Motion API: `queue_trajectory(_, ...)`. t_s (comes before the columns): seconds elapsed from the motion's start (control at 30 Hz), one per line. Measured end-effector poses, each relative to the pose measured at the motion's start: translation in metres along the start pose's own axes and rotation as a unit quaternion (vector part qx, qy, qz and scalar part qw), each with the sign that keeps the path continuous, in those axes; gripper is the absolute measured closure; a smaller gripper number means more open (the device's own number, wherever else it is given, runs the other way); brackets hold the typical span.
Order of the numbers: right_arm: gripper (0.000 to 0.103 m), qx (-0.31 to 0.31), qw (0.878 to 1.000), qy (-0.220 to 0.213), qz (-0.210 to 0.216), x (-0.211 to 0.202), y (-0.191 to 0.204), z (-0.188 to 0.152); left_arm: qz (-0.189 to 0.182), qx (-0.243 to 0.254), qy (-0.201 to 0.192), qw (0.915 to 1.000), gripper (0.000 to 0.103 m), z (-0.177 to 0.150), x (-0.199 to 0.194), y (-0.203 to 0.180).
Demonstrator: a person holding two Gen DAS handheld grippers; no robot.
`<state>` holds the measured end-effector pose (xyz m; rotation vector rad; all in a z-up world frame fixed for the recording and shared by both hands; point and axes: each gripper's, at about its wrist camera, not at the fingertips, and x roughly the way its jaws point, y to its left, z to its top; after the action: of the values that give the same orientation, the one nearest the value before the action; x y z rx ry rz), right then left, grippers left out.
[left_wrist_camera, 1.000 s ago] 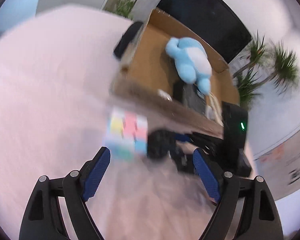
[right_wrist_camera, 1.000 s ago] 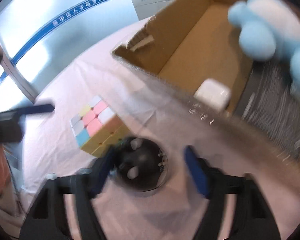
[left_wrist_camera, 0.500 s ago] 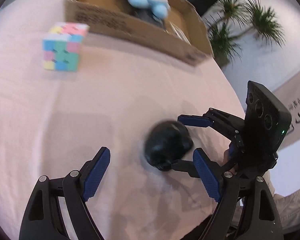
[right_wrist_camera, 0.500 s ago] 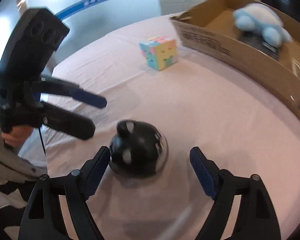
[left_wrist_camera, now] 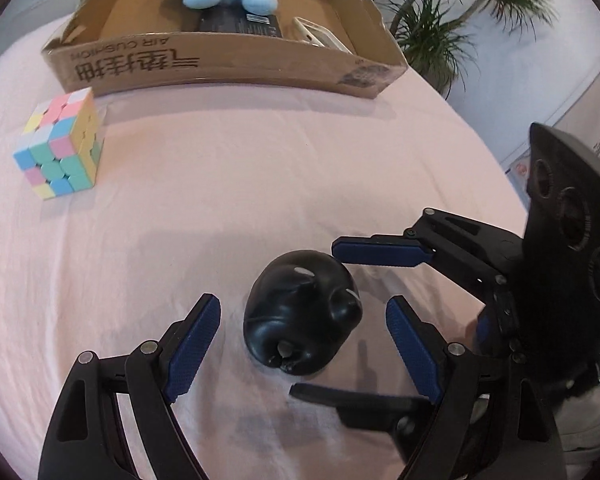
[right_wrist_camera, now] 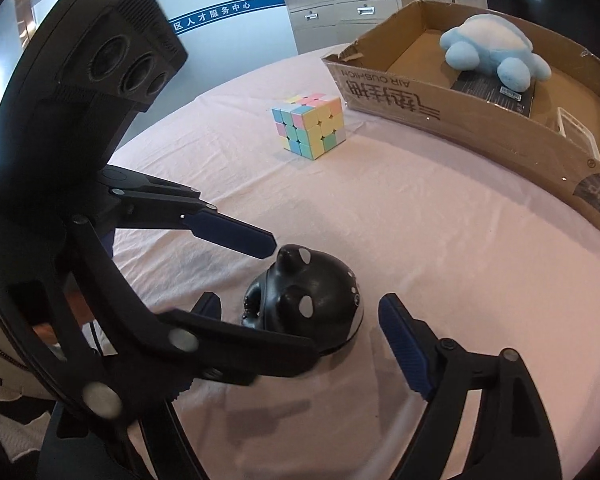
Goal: Organize objects
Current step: 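Move the right tool to the black mouse and grasp it, then carry the black mouse into the cardboard box and open the right tool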
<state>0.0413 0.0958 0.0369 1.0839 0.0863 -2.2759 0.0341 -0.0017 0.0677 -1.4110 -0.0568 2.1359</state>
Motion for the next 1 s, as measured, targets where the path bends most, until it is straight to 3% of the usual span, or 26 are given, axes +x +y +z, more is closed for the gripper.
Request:
queue_trajectory(0.27,0.023,0.022,1.000,-0.007,-0.014,0.001,0.002,-0.003,-0.015,-0.009,0.009,0.9998,0.021,0.004,0.013,0.006)
queue_trajectory(0.33,0.023,0.024,1.000,-0.002,-0.017,0.004,0.002,-0.004,-0.012,-0.012,0.013,0.9998,0.035,0.003,0.015,0.009)
queue_trajectory(0.4,0.023,0.030,0.999,-0.006,-0.026,0.006,0.001,-0.005,-0.012,-0.009,0.012,0.9998,0.043,0.003,0.015,0.008)
queue_trajectory(0.5,0.025,0.035,0.999,-0.017,-0.022,0.004,-0.001,-0.005,-0.010,-0.009,0.012,0.9998,0.043,0.002,0.015,0.007)
queue_trajectory(0.57,0.036,0.034,0.999,-0.014,-0.016,0.005,0.000,-0.006,-0.007,-0.007,0.012,0.9999,0.043,0.000,0.015,0.005)
queue_trajectory(0.63,0.040,0.030,0.999,-0.008,-0.022,0.008,0.000,-0.006,-0.007,-0.007,0.011,0.9999,0.043,0.001,0.015,0.005)
queue_trajectory(1.0,0.040,0.026,0.999,-0.012,-0.023,0.006,0.001,-0.008,0.003,-0.001,0.011,0.9999,0.043,0.001,0.019,0.000)
